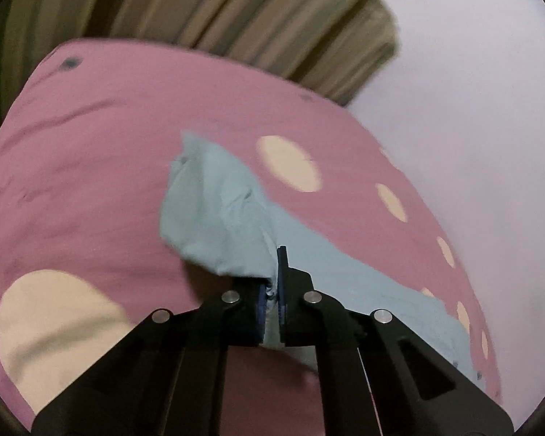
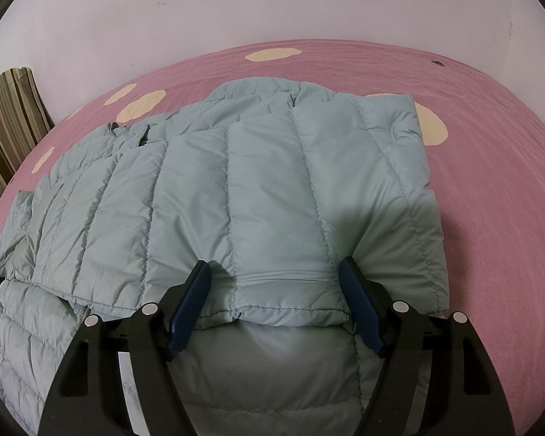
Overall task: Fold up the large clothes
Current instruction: 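Grasp the other sleeve cuff with the left tool, then fold the held sleeve over the jacket body and open the left tool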
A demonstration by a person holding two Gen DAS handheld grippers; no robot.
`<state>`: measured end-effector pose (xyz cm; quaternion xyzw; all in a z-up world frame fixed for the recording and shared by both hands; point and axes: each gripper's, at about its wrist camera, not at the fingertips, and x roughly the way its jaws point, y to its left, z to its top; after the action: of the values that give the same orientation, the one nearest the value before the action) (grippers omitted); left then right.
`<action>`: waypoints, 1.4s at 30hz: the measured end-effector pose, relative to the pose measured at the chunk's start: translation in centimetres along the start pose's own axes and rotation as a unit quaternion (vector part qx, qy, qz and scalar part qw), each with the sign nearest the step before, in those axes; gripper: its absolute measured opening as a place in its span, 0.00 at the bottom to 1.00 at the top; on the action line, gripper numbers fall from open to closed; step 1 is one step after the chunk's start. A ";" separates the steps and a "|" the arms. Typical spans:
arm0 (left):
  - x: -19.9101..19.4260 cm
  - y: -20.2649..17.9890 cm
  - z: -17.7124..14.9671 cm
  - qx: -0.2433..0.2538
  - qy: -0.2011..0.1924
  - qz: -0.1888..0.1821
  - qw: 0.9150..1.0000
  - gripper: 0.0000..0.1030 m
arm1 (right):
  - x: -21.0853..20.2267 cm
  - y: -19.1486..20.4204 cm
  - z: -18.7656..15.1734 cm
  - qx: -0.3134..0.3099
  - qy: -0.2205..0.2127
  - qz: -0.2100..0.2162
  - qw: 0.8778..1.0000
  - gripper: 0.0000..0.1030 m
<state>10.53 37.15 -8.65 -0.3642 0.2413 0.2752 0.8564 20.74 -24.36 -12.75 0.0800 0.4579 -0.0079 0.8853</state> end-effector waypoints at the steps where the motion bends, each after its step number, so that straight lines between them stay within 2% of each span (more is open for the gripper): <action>1: -0.2 -1.8 -0.2 0.019 -0.003 -0.011 1.000 0.04 | 0.0 0.0 0.0 0.000 0.000 0.001 1.000 0.70; 5: -0.7 -8.4 -1.5 0.080 0.001 -0.060 0.995 0.04 | -0.1 0.0 0.1 0.003 -0.001 0.005 1.000 0.70; 10: -0.7 -17.5 -5.9 0.162 0.026 -0.119 0.979 0.04 | -0.1 -0.1 0.1 0.008 -0.003 0.012 1.000 0.70; 13: -0.5 -22.2 -9.4 0.200 0.053 -0.148 0.967 0.04 | -0.2 -0.1 0.0 0.013 -0.005 0.015 1.000 0.70; 15: -0.5 -25.4 -12.4 0.232 0.070 -0.165 0.956 0.04 | -0.1 -0.2 0.0 0.016 -0.006 0.018 1.000 0.70; 21: -0.1 -32.1 -20.4 0.313 0.113 -0.188 0.924 0.04 | -0.1 -0.3 -0.1 0.021 -0.008 0.022 1.000 0.70; 25: 0.6 -34.5 -24.8 0.346 0.142 -0.195 0.907 0.04 | -0.3 -0.2 -0.2 0.024 -0.009 0.023 0.999 0.70; 29: 1.2 -35.3 -28.5 0.381 0.174 -0.193 0.887 0.04 | -0.3 -0.3 -0.1 0.026 -0.010 0.025 0.999 0.70; 30: 1.4 -35.5 -29.3 0.393 0.183 -0.191 0.881 0.05 | -0.3 -0.3 -0.2 0.027 -0.010 0.025 0.999 0.70; 31: 1.0 -35.6 -30.3 0.399 0.184 -0.189 0.878 0.08 | -0.3 -0.3 -0.1 0.027 -0.010 0.025 0.999 0.70; 32: 0.8 -35.5 -30.6 0.403 0.184 -0.191 0.876 0.12 | -0.3 -0.3 -0.2 0.028 -0.010 0.025 0.999 0.70; 34: -0.1 -35.3 -30.9 0.406 0.184 -0.202 0.872 0.46 | -0.3 -0.3 -0.2 0.028 -0.010 0.024 0.999 0.70; 35: -0.7 -35.0 -30.7 0.404 0.179 -0.206 0.873 0.51 | -0.3 -0.3 -0.2 0.027 -0.010 0.024 0.999 0.70; 39: -2.1 -34.2 -29.8 0.397 0.182 -0.220 0.872 0.59 | -0.3 -0.3 -0.1 0.026 -0.009 0.022 0.999 0.70; 42: -3.4 -32.8 -28.7 0.390 0.180 -0.228 0.874 0.60 | -0.5 -0.3 0.0 0.027 -0.010 0.020 0.999 0.70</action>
<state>23.18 -4.68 -8.23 -0.0893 0.3895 -0.1139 0.9096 20.41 -24.65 -12.40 0.1127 0.4472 -0.0033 0.8873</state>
